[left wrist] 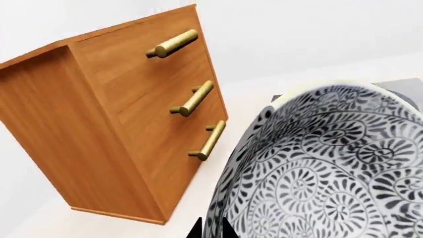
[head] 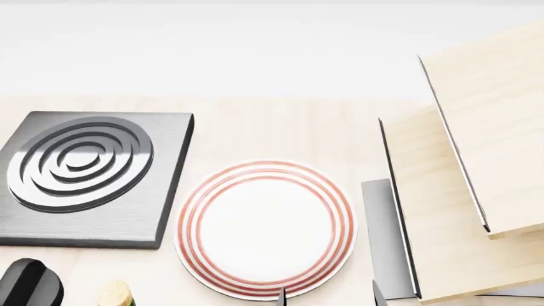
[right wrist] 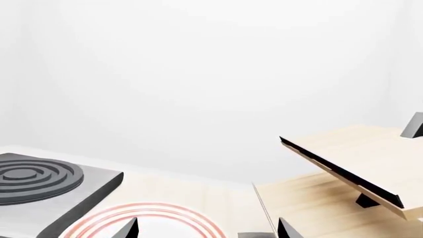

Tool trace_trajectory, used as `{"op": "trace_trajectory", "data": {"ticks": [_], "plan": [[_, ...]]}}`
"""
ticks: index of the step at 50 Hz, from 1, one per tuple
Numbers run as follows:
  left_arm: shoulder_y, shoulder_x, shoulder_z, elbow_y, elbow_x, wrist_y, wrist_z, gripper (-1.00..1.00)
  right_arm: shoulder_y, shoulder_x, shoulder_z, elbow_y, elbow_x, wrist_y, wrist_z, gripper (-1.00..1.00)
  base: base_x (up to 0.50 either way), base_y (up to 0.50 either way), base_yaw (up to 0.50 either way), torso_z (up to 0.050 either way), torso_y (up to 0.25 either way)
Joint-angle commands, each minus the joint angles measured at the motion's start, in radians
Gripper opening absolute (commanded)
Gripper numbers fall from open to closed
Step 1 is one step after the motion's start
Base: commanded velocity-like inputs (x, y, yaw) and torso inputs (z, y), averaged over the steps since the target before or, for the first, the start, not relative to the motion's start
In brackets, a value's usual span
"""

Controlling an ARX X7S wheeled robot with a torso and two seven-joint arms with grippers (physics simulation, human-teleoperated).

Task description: Pick up the akita bowl and put it on the plate.

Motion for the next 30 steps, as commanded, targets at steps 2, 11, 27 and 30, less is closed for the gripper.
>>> {"op": "trace_trajectory", "data": {"ticks": [2, 11, 27, 30], "plan": [[-0.07, -0.041, -0.077, 0.058, -0.073, -0.037, -0.033, -1.0, 0.003, 0.002, 0.0, 0.01, 0.005, -0.004, 0.003, 1.0, 0.0, 0.0, 0.0, 0.0, 0.0], [-0.142, -0.086, -0.144, 0.11, -0.167, -0.092, -0.095, -1.0, 0.003, 0.004, -0.004, 0.006, 0.002, 0.0, 0.006, 1.0, 0.0, 0.0, 0.0, 0.0, 0.0], [-0.249, -0.154, -0.185, 0.147, -0.296, -0.146, -0.194, -1.0, 0.009, 0.004, -0.008, 0.019, 0.006, -0.005, 0.008, 1.0, 0.0, 0.0, 0.0, 0.0, 0.0], [-0.278, -0.18, -0.212, 0.155, -0.358, -0.164, -0.228, -1.0, 0.01, 0.003, -0.01, 0.025, 0.005, -0.008, 0.009, 1.0, 0.0, 0.0, 0.0, 0.0, 0.0]]}}
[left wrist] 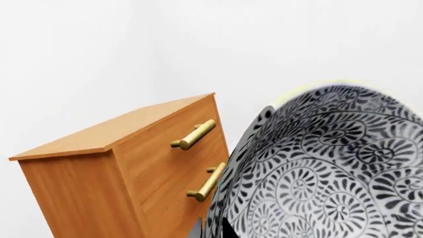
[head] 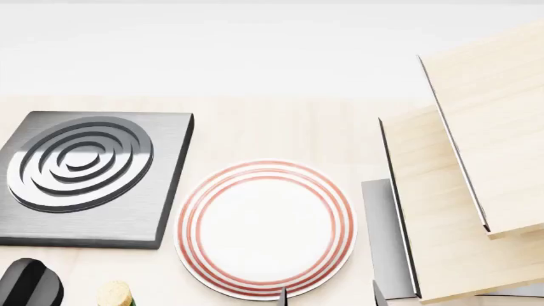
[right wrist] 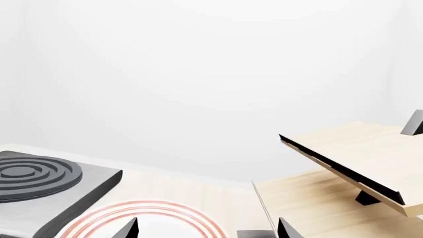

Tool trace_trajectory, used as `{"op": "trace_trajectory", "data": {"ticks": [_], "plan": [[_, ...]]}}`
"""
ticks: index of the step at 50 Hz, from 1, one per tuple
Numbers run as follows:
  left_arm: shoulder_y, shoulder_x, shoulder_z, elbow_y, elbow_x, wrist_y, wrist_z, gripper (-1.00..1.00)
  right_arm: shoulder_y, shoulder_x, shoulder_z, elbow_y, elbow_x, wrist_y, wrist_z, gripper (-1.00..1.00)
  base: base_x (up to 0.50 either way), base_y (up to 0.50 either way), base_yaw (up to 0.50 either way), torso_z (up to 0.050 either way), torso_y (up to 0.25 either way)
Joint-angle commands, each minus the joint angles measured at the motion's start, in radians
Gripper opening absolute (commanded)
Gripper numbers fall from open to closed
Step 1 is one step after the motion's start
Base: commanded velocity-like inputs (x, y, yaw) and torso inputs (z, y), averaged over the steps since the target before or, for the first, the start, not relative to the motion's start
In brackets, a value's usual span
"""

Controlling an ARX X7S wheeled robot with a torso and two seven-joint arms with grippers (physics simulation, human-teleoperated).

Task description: Pick up the akita bowl and put it on the plate.

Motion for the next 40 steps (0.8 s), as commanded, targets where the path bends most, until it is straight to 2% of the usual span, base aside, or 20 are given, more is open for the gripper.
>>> {"op": "trace_trajectory", "data": {"ticks": [1, 4, 11, 20, 25, 27, 33, 37, 40], "plan": [[-0.081, -0.058, -0.068, 0.035, -0.12, -0.037, -0.079, -1.0, 0.003, -0.001, -0.006, 0.01, -0.001, -0.005, 0.002, 1.0, 0.0, 0.0, 0.0, 0.0, 0.0], [-0.109, -0.088, -0.065, 0.042, -0.172, -0.056, -0.122, -1.0, 0.004, 0.0, -0.006, 0.012, 0.001, -0.003, 0.002, 1.0, 0.0, 0.0, 0.0, 0.0, 0.0], [-0.136, -0.099, -0.044, 0.029, -0.171, -0.04, -0.136, -1.0, 0.006, -0.001, -0.008, 0.021, 0.003, -0.008, 0.003, 1.0, 0.0, 0.0, 0.0, 0.0, 0.0], [-0.211, -0.156, 0.026, 0.003, -0.174, -0.041, -0.196, -1.0, 0.008, 0.0, -0.011, 0.022, 0.002, -0.006, 0.005, 1.0, 0.0, 0.0, 0.0, 0.0, 0.0], [-0.288, -0.199, 0.109, -0.038, -0.164, -0.025, -0.231, -1.0, 0.009, 0.0, -0.014, 0.022, 0.002, -0.006, 0.006, 1.0, 0.0, 0.0, 0.0, 0.0, 0.0], [-0.317, -0.194, 0.107, -0.046, -0.186, -0.019, -0.263, -1.0, 0.01, 0.0, -0.013, 0.023, 0.004, -0.007, 0.007, 1.0, 0.0, 0.0, 0.0, 0.0, 0.0], [-0.405, -0.251, 0.169, -0.07, -0.239, -0.017, -0.307, -1.0, 0.011, 0.001, -0.013, 0.024, 0.005, -0.006, 0.009, 1.0, 0.0, 0.0, 0.0, 0.0, 0.0], [-0.446, -0.266, 0.212, -0.089, -0.232, -0.006, -0.324, -1.0, 0.013, 0.0, -0.015, 0.028, 0.006, -0.008, 0.008, 1.0, 0.0, 0.0, 0.0, 0.0, 0.0], [-0.447, -0.256, 0.227, -0.116, -0.172, 0.021, -0.298, -1.0, 0.014, 0.002, -0.013, 0.031, 0.012, -0.009, 0.008, 1.0, 0.0, 0.0, 0.0, 0.0, 0.0]]}}
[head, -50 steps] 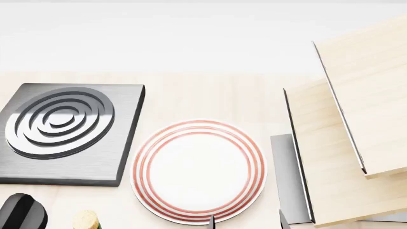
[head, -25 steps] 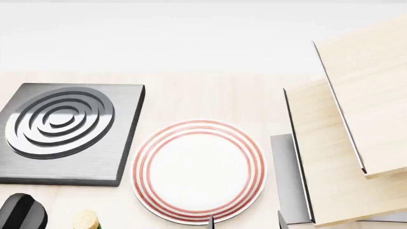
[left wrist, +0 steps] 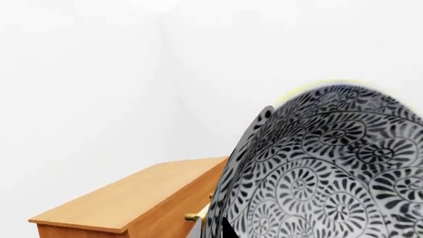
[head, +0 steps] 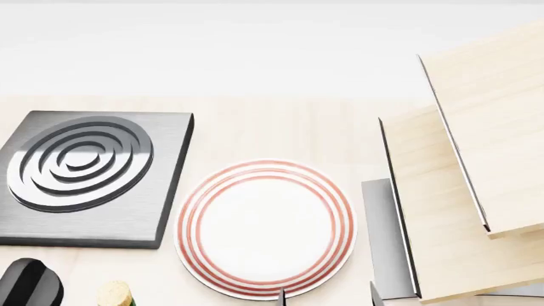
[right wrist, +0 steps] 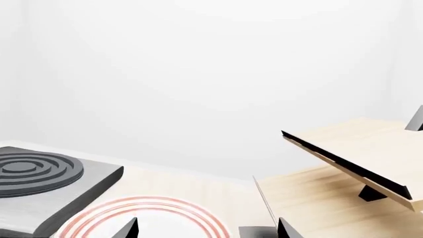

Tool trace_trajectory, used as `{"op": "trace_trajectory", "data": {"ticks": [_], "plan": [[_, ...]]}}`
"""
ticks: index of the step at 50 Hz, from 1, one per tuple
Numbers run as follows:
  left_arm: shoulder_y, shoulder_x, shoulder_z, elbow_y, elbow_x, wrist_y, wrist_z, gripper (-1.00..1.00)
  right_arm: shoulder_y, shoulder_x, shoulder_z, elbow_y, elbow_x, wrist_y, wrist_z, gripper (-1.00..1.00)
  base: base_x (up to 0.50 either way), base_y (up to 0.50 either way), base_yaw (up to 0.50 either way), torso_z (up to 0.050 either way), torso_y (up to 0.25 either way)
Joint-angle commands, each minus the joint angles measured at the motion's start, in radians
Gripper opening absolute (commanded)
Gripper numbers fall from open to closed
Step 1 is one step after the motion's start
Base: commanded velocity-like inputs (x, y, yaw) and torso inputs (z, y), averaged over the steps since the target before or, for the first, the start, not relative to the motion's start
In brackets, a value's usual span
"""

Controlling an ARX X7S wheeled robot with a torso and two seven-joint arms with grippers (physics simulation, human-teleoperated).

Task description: Pick up the akita bowl and put it on the plate.

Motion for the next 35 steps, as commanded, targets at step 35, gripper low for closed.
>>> {"op": "trace_trajectory", "data": {"ticks": [35], "plan": [[-0.602, -0.01, 0.545, -0.227, 0.078, 0.081, -0.014, -1.0, 0.008, 0.006, -0.009, 0.018, 0.012, -0.006, 0.005, 1.0, 0.0, 0.0, 0.0, 0.0, 0.001]]}}
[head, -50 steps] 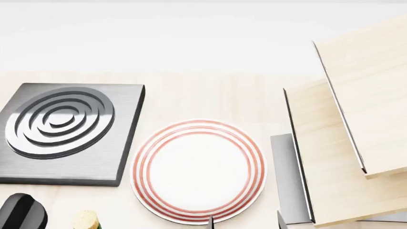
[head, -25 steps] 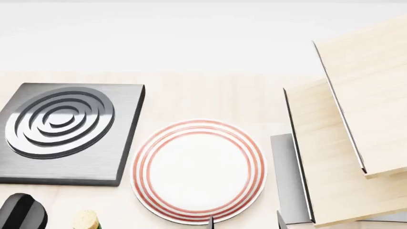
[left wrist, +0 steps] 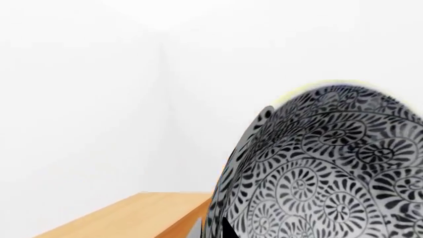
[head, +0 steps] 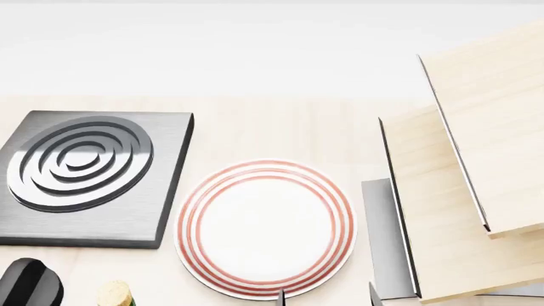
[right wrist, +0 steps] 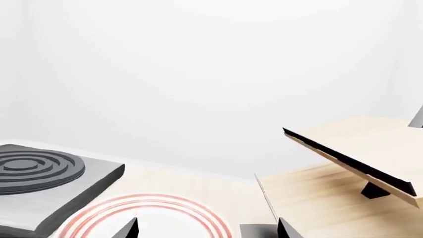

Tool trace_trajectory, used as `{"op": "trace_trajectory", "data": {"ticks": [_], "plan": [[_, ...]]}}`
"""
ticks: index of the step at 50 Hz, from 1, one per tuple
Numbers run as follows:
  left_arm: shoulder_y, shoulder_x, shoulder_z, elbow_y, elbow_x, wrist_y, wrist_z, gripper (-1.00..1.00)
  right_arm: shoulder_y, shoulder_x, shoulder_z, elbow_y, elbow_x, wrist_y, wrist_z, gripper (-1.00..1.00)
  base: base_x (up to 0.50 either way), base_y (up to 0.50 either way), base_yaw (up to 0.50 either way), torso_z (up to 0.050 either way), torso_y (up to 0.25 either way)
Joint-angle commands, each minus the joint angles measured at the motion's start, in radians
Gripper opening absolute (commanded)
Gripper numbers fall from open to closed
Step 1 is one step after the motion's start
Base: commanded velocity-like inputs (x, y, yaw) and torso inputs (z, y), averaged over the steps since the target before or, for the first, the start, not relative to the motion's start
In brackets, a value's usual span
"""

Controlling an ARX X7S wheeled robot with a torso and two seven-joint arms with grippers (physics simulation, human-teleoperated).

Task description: Pick up the akita bowl and put it on the plate.

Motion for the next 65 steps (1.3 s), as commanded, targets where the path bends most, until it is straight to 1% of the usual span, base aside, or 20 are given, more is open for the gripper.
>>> {"op": "trace_trajectory", "data": {"ticks": [1, 3, 7, 13, 16, 21, 27, 35, 41, 46, 65], "plan": [[-0.124, 0.033, 0.117, -0.05, 0.065, 0.029, 0.042, -1.0, 0.002, 0.001, -0.002, 0.007, 0.003, -0.003, 0.002, 1.0, 0.0, 0.0, 0.0, 0.0, 0.0], [-0.15, 0.056, 0.156, -0.075, 0.091, 0.037, 0.063, -1.0, 0.003, 0.001, -0.003, 0.009, 0.002, -0.005, 0.002, 1.0, 0.0, 0.0, 0.0, 0.0, 0.0], [-0.202, 0.089, 0.195, -0.104, 0.109, 0.043, 0.078, -1.0, 0.004, 0.002, -0.002, 0.01, 0.005, -0.006, 0.003, 1.0, 0.0, 0.0, 0.0, 0.0, 0.0], [-0.273, 0.12, 0.257, -0.139, 0.146, 0.036, 0.097, -1.0, 0.004, 0.003, -0.001, 0.013, 0.009, -0.012, 0.004, 1.0, 0.0, 0.0, 0.0, 0.0, 0.0], [-0.291, 0.133, 0.27, -0.156, 0.159, 0.045, 0.109, -1.0, 0.005, 0.004, -0.001, 0.015, 0.008, -0.012, 0.005, 1.0, 0.0, 0.0, 0.0, 0.0, 0.0], [-0.362, 0.17, 0.326, -0.194, 0.203, 0.051, 0.137, -1.0, 0.006, 0.003, -0.006, 0.019, 0.006, -0.014, 0.005, 1.0, 0.0, 0.0, 0.0, 0.0, 0.002], [-0.43, 0.21, 0.369, -0.231, 0.235, 0.043, 0.138, -1.0, 0.006, 0.004, -0.007, 0.018, 0.007, -0.013, 0.006, 1.0, 0.0, 0.0, 0.0, 0.0, 0.0], [-0.572, 0.275, 0.453, -0.304, 0.28, 0.012, 0.163, -1.0, 0.008, 0.005, -0.009, 0.022, 0.01, -0.018, 0.006, 1.0, 0.0, 0.0, 0.0, 0.0, 0.0], [-0.61, 0.309, 0.486, -0.342, 0.305, 0.016, 0.175, -1.0, 0.01, 0.005, -0.01, 0.03, 0.012, -0.022, 0.007, 1.0, 0.0, 0.0, 0.0, 0.0, 0.002], [-0.655, 0.329, 0.492, -0.366, 0.307, 0.006, 0.176, -1.0, 0.01, 0.005, -0.012, 0.033, 0.013, -0.024, 0.007, 1.0, 0.0, 0.0, 0.0, 0.0, 0.0], [-0.808, 0.417, 0.602, -0.517, 0.37, -0.002, 0.263, -1.0, 0.01, 0.008, -0.018, 0.033, 0.014, -0.028, 0.01, 1.0, 0.0, 0.0, 0.0, 0.0, 0.001]]}}
